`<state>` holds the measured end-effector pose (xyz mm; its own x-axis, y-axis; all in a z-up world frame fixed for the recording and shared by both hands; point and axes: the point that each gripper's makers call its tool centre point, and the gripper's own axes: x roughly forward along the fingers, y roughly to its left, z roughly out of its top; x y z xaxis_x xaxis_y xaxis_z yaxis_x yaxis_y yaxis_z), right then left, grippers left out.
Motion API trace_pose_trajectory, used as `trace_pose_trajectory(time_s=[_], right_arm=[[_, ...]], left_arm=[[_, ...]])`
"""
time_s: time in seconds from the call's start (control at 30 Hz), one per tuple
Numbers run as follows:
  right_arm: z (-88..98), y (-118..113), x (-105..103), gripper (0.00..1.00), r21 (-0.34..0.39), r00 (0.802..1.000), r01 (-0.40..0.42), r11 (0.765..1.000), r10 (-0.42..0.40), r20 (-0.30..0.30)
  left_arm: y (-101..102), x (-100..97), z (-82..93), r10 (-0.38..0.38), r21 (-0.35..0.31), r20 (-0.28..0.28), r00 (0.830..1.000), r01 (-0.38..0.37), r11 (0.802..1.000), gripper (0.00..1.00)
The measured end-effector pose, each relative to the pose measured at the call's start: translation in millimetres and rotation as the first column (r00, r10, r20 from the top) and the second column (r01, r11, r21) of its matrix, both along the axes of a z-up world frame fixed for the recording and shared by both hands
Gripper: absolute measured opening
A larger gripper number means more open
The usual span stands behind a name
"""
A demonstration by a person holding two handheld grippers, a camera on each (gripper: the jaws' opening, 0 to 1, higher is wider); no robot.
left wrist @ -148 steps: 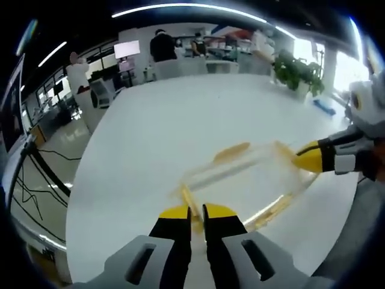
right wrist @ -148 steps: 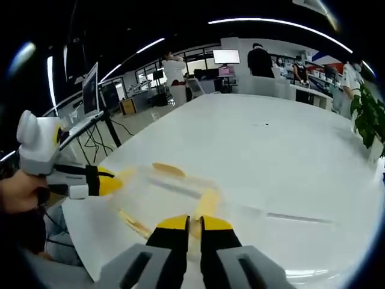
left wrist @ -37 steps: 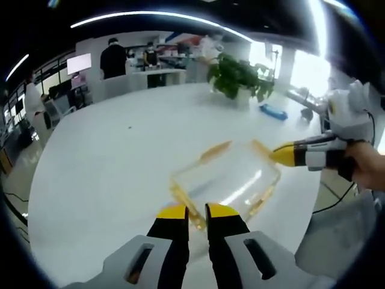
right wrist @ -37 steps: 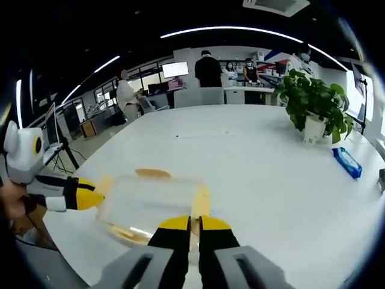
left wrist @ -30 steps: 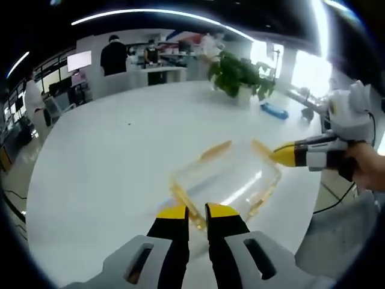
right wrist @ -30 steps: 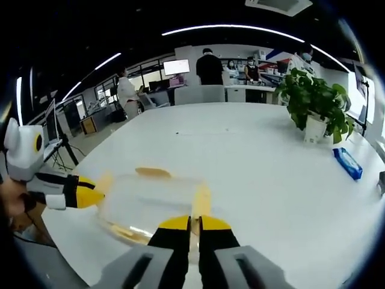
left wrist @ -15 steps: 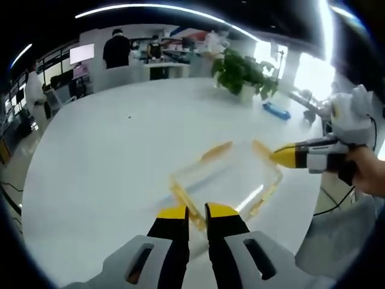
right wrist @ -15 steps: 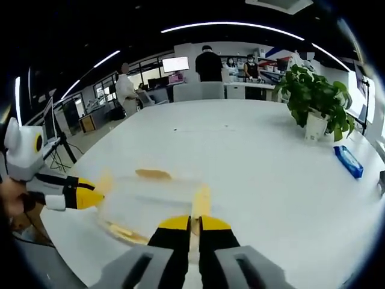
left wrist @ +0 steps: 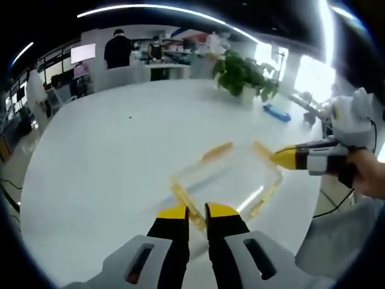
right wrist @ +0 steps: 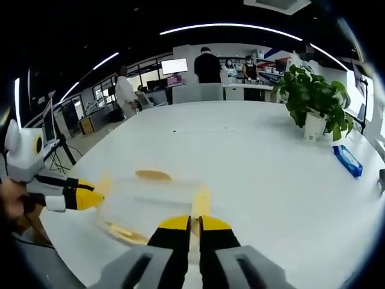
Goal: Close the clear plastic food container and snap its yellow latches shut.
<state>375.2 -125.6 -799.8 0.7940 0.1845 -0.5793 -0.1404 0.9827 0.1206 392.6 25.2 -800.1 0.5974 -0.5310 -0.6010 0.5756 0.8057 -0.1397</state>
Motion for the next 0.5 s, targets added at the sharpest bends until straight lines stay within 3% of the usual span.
trace_pose_trajectory(time_s=[0.4,0.5], right_arm=[[1.5,-21.6,0.6,0.02,-0.017,0.998,0.064,0.998,-0.063,0.011],[-0.8,-32.0,0.6,0.13,-0.085,0.997,0.07,0.994,-0.071,-0.005]], left_arm=[[30.5,11.3,6.8,0.08,-0.022,0.005,0.997,-0.08,0.997,0.14],[36.9,15.2,9.5,0.104,-0.02,0.016,0.994,-0.103,0.994,0.17]])
